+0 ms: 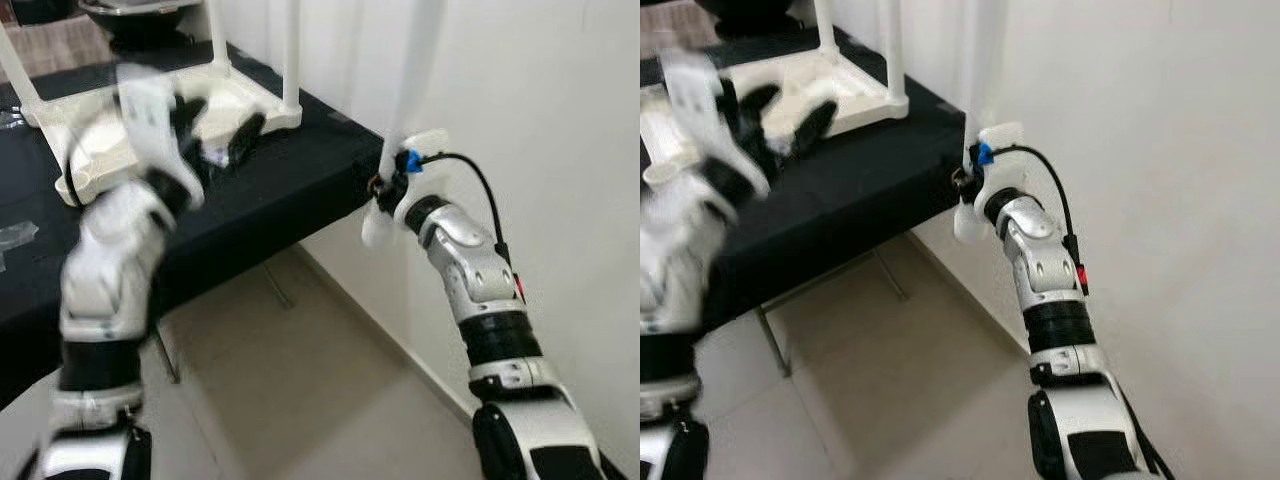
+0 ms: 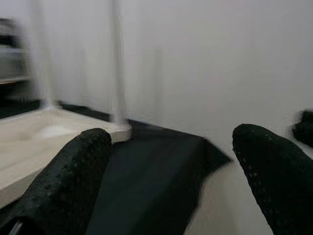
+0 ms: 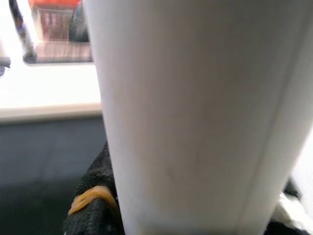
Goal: Building children table
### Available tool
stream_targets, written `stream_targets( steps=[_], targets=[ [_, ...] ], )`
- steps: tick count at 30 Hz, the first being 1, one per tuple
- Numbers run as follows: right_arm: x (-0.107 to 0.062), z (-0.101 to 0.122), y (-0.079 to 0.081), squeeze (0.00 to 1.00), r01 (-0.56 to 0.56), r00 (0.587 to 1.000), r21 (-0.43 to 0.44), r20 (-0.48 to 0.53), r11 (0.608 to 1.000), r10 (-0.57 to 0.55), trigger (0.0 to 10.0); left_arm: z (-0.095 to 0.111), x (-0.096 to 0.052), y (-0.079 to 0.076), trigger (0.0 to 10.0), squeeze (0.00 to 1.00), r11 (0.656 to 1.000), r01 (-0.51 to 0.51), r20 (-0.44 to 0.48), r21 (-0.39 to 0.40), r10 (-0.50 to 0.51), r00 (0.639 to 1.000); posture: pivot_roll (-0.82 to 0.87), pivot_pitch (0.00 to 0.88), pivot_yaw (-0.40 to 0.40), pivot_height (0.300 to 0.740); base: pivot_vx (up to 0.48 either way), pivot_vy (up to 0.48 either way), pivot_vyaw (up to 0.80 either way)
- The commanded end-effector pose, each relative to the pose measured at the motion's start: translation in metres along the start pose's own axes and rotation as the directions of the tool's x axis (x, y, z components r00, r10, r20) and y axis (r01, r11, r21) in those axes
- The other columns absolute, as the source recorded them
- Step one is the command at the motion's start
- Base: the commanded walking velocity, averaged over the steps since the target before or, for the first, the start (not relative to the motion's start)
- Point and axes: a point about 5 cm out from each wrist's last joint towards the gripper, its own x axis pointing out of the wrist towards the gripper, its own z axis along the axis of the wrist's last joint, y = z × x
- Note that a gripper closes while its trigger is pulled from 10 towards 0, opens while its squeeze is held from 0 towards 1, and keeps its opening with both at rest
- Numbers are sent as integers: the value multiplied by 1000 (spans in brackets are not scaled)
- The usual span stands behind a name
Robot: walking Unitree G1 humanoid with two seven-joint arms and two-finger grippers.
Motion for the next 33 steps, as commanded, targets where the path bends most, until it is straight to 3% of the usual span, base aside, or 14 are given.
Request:
stream_targets(
  steps=[1, 3, 5, 10, 13, 16, 18, 22, 32, 33],
  targets=[
    [-7, 14, 4, 0, 18, 996, -15, 83, 1000, -16, 10000, -4, -9, -10, 10000, 0, 998, -52, -16, 38, 52, 998, 16, 118, -62, 740, 0, 0, 0],
    [-10, 16, 9, 0, 12, 994, -58, 107, 998, -5, 10000, -10, -14, -14, 10000, 0, 996, -88, -35, 4, 88, 995, 20, 122, -58, 740, 0, 0, 0],
    [-14, 11, 18, 0, 14, 994, -61, 113, 998, -7, 10000, -19, -22, -30, 10000, 0, 995, -90, -63, -34, 87, 994, 18, 130, -56, 740, 0, 0, 719],
    [-15, 8, 24, 0, 21, 992, -64, 125, 998, -13, 10000, -23, -26, -40, 10000, 0, 995, -88, -76, -36, 85, 993, 16, 128, -56, 740, 0, 0, 752],
    [-21, 1, 27, 0, 42, 995, -58, 92, 997, -36, 10000, -24, -36, -51, 10000, 0, 992, -123, -89, -25, 120, 989, 22, 139, -65, 740, 0, 0, 775],
    [-23, 0, 28, 0, 36, 996, -37, 79, 999, -33, 10000, -23, -39, -53, 10000, 0, 989, -148, -99, -6, 147, 984, 22, 139, -65, 740, 0, 0, 781],
    [-27, -9, 27, 0, 20, 1000, -149, 18, 989, -17, 10000, -20, -42, -55, 10000, 0, 986, -167, -94, -27, 164, 982, 21, 143, -74, 740, 0, 0, 781],
    [-30, -14, 26, 0, 14, 1000, -198, -13, 980, -17, 10000, -17, -43, -57, 10000, 0, 982, -183, -93, -46, 179, 980, 17, 143, -76, 740, 0, 0, 781],
    [-32, -11, 29, 0, 20, 1000, -191, -10, 981, -22, 10000, -8, -37, -58, 10000, 0, 979, -200, -58, -33, 198, 979, 12, 140, -78, 740, 0, 0, 788],
    [-33, -12, 30, 0, 23, 999, -194, -20, 981, -28, 10000, -7, -36, -60, 10000, 0, 982, -179, -54, -67, 175, 983, 12, 138, -79, 740, 424, 0, 781]
  ],
)
